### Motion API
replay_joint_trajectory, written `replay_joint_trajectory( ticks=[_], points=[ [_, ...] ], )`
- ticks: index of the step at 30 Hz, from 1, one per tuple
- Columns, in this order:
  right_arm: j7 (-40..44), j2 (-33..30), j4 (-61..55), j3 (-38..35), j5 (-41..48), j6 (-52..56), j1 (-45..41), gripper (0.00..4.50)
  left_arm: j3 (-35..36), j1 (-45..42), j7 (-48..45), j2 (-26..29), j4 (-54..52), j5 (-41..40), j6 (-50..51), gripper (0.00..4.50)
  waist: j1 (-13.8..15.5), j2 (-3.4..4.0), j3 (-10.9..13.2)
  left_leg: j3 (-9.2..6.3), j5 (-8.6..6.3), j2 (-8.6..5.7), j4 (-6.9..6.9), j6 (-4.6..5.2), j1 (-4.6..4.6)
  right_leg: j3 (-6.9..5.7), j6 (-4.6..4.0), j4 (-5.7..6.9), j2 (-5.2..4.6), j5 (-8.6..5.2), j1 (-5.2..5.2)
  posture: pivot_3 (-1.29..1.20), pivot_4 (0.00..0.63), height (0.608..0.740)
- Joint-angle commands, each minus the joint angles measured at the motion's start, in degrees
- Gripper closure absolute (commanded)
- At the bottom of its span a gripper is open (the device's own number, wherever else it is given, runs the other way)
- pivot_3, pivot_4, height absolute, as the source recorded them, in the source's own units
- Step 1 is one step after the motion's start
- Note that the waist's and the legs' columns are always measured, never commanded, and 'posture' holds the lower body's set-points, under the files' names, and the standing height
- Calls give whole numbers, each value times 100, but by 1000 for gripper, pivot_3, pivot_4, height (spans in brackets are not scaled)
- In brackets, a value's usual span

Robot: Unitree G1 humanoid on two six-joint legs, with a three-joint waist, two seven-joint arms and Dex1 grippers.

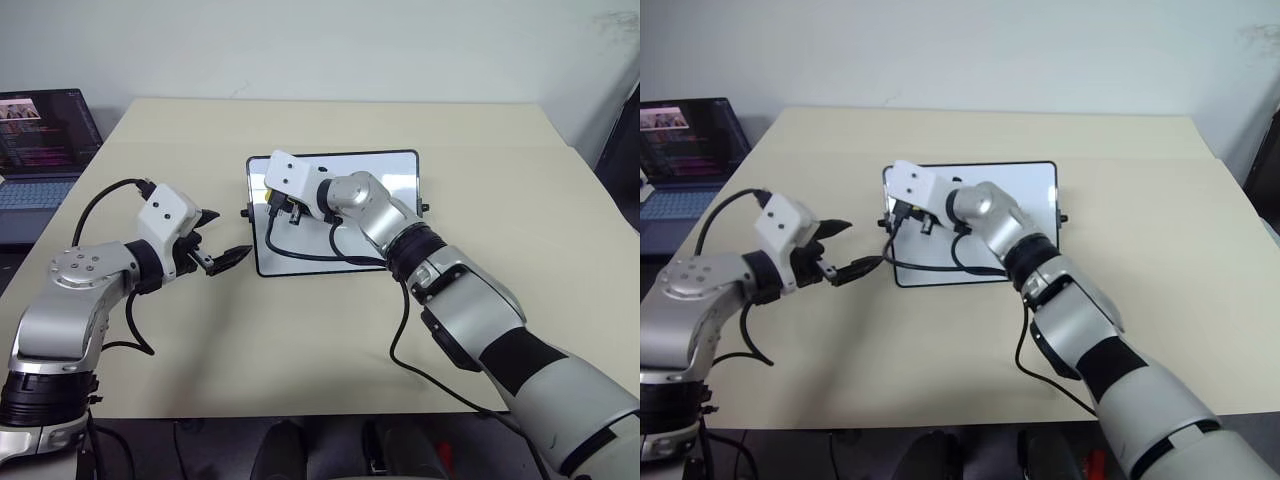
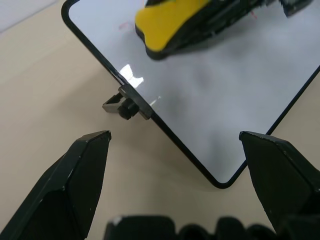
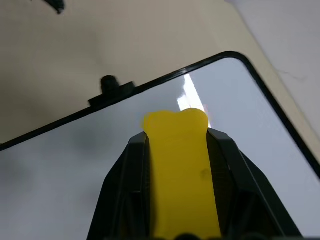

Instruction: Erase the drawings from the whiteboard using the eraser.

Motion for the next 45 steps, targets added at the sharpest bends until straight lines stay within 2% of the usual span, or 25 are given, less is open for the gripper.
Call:
replay_joint_trajectory(
  ticks=[1,5,11,17,22,30,37,45],
  points=[
    [-245,-10,110,-192,-95,-144,-139,3299,123,-102,-49,85,-158,-53,-71,0,0,0,0,-2,0,0,0,0,1,-1,0,3,0,0,0,0,150,740],
    [-884,37,220,-515,-44,-344,-475,3300,45,-163,-100,55,-136,-44,-103,0,-1,1,1,-3,1,-2,3,-1,2,-1,-1,18,0,0,-1,0,150,740],
    [-758,261,476,-502,-191,-381,-533,3300,-12,-225,-101,-14,-117,-12,-133,0,-11,1,0,0,1,-1,0,-1,2,1,-1,11,0,0,-2,0,150,740],
    [-280,299,678,-281,-498,-332,-394,3302,9,-210,-90,-30,-149,-9,-149,0,-4,1,1,2,1,0,-3,-1,-2,1,-1,-1,0,0,-2,0,150,740],
    [-1124,301,717,-573,-466,-558,-664,3303,61,-133,-119,11,-214,-43,-131,0,-3,1,1,-2,1,0,-1,-2,-1,-1,-1,4,-1,0,-2,0,150,740],
    [-324,382,845,-297,-719,-398,-364,3303,80,-125,-139,34,-250,-64,-129,0,-6,0,0,1,1,0,-2,-1,-1,0,-1,2,-1,0,-2,0,150,740],
    [-1248,368,833,-609,-635,-603,-584,3303,62,-99,-179,42,-269,-76,-128,0,-3,1,0,-3,1,-1,1,-2,2,-1,-1,14,-1,0,-1,0,150,740],
    [-421,420,879,-364,-783,-403,-290,3303,16,-160,-267,53,-264,-83,-105,0,-3,0,0,0,1,-1,-1,-2,3,0,-1,9,-1,0,-1,0,150,740]
  ],
)
